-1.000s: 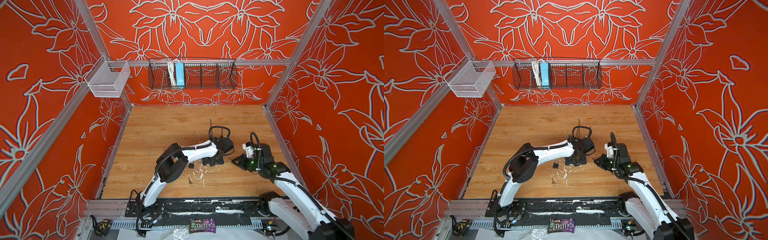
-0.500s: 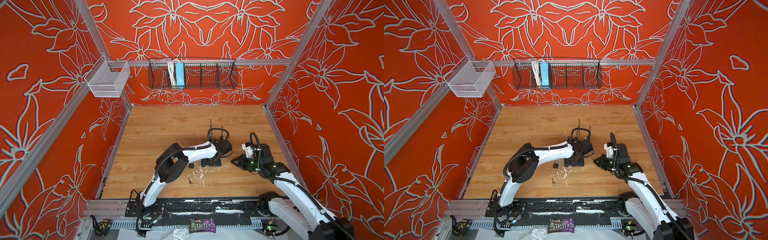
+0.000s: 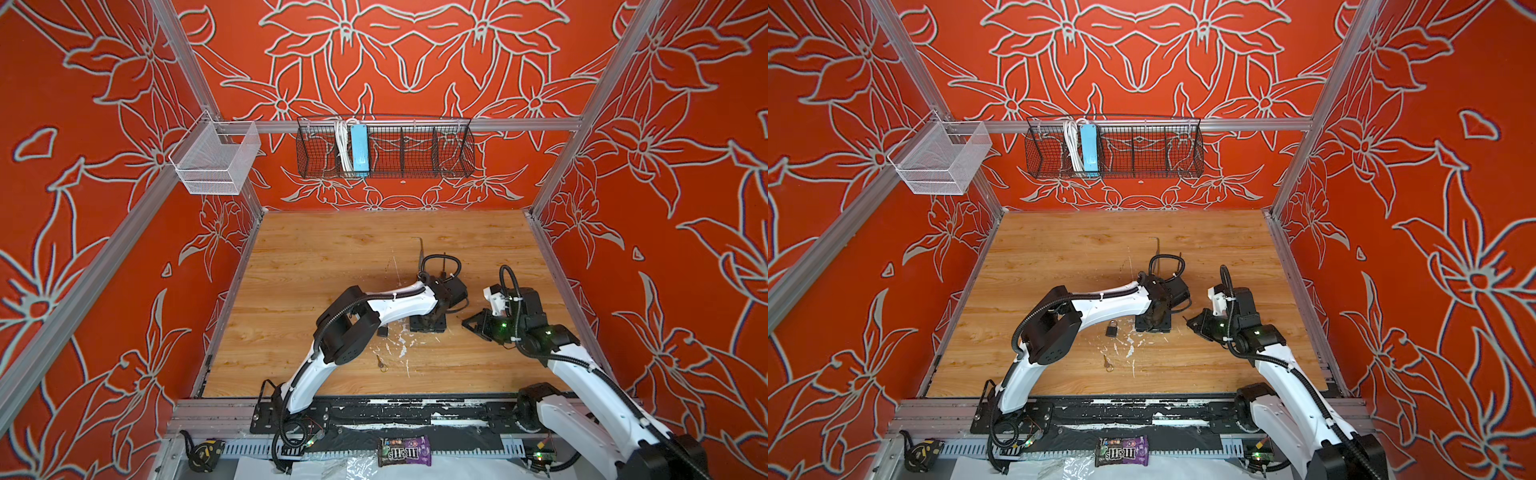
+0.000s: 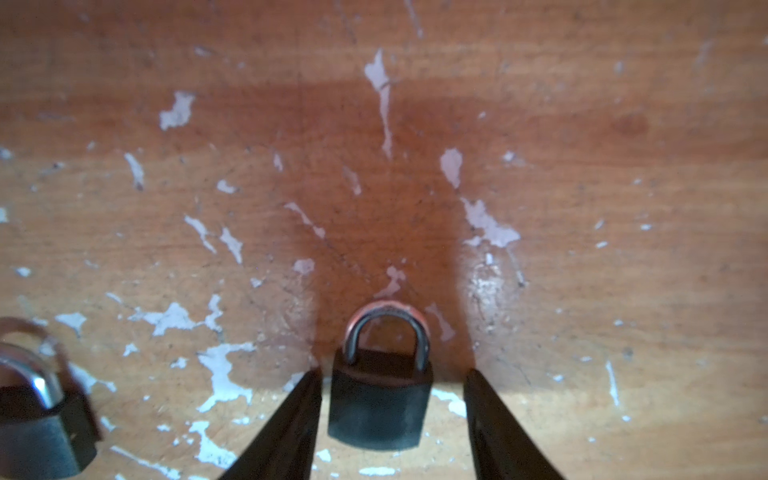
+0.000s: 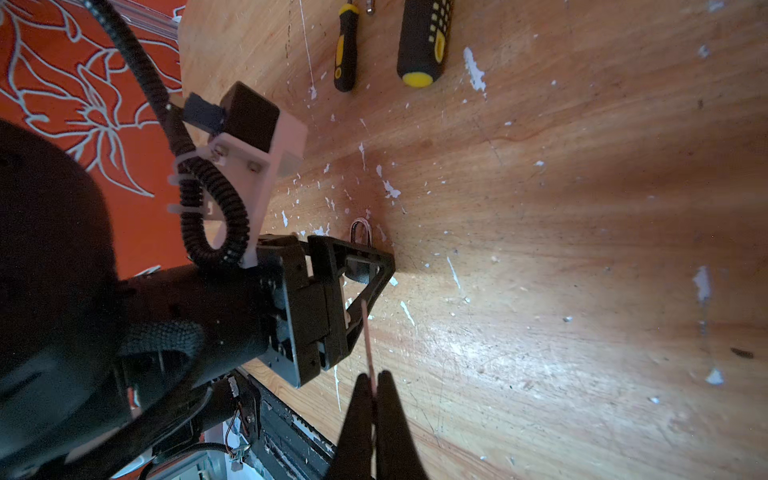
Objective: Unlock with the key
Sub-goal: 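Close the left gripper on the body of the small padlock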
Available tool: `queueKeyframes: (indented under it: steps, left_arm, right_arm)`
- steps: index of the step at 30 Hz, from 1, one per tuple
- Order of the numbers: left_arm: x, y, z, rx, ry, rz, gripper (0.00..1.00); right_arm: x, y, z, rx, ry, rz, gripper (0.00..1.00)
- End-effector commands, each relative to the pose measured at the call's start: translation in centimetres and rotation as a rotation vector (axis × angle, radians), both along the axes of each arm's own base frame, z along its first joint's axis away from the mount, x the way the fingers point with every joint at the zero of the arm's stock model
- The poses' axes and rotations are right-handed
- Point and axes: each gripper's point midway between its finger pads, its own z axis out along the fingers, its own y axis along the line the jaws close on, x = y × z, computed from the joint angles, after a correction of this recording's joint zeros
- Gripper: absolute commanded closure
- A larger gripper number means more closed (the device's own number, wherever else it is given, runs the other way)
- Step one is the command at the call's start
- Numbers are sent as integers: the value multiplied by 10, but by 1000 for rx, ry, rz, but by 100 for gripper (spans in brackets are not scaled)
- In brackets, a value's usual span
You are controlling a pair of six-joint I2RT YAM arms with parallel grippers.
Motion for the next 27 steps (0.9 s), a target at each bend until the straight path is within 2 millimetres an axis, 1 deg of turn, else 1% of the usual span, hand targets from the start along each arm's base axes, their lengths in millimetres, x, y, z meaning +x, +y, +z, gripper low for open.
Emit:
queueKeyframes:
  steps: [1, 5, 14, 22, 27]
  left_arm:
    - [-3, 9, -8, 59, 19, -11, 44]
    - [-3, 12, -10, 66, 26, -5, 47]
    - [-7, 15, -14, 54, 46, 14, 57]
    - [-7, 16, -13, 51, 40, 20, 62]
    - [-5, 16, -9, 41, 29, 29, 66]
  right_arm:
    - [0, 0, -1, 16, -1, -8, 100]
    - [0, 0, -2, 18, 1, -7, 100]
    - [0, 1, -2, 27, 3, -7, 100]
    - [2, 3, -1, 40, -2, -3, 100]
    - [1, 4, 0, 48, -5, 5, 100]
